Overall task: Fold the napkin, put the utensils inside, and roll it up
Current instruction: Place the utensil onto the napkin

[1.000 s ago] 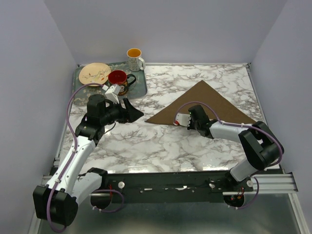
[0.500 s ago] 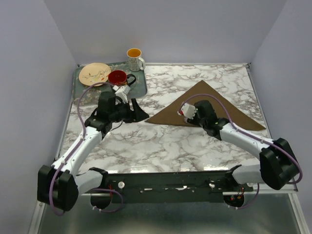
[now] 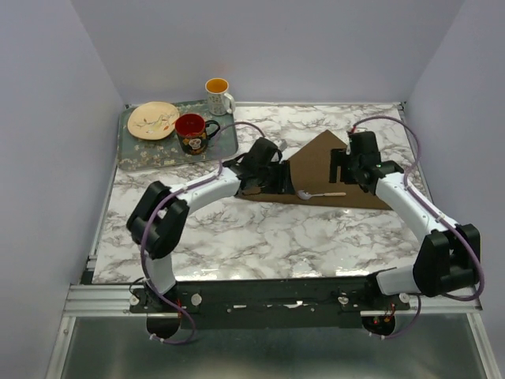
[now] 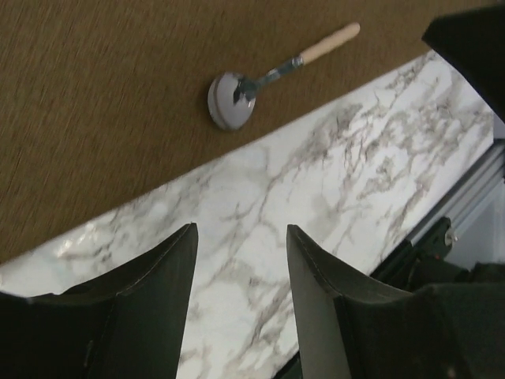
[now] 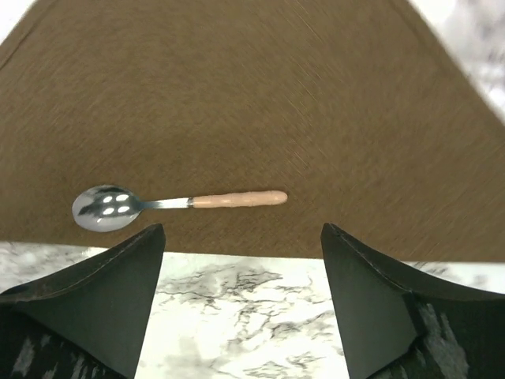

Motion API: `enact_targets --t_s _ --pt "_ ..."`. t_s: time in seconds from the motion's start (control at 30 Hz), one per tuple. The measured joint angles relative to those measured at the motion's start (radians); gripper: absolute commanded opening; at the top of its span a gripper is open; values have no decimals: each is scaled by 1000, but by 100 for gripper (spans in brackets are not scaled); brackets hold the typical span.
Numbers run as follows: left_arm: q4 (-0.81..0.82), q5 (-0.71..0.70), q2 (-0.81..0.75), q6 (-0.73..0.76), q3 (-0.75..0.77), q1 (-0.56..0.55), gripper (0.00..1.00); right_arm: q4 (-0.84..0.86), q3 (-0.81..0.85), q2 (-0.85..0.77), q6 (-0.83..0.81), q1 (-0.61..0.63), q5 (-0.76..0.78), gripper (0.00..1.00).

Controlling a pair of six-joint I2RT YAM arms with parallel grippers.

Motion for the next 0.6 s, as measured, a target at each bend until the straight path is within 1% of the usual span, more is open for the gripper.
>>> enact_targets --t_s 0.1,0.17,0.23,0.33,0.47,0.6 --pt "-23 -38 117 -13 115 -31 53 -11 -14 26 106 -127 -129 85" --pt "-37 -54 180 -21 172 -48 53 -16 -35 32 162 -195 -180 84" --pt "-52 -62 222 -27 208 -60 53 -15 -51 32 201 -205 -214 84" --pt "-76 -69 261 -34 248 -70 50 -14 -67 32 251 -201 -261 84" --pt "-93 -89 306 -34 301 -72 48 -4 -82 31 283 -201 -306 83" --pt "-99 -116 328 -29 323 -71 47 6 -110 9 296 -201 -319 83"
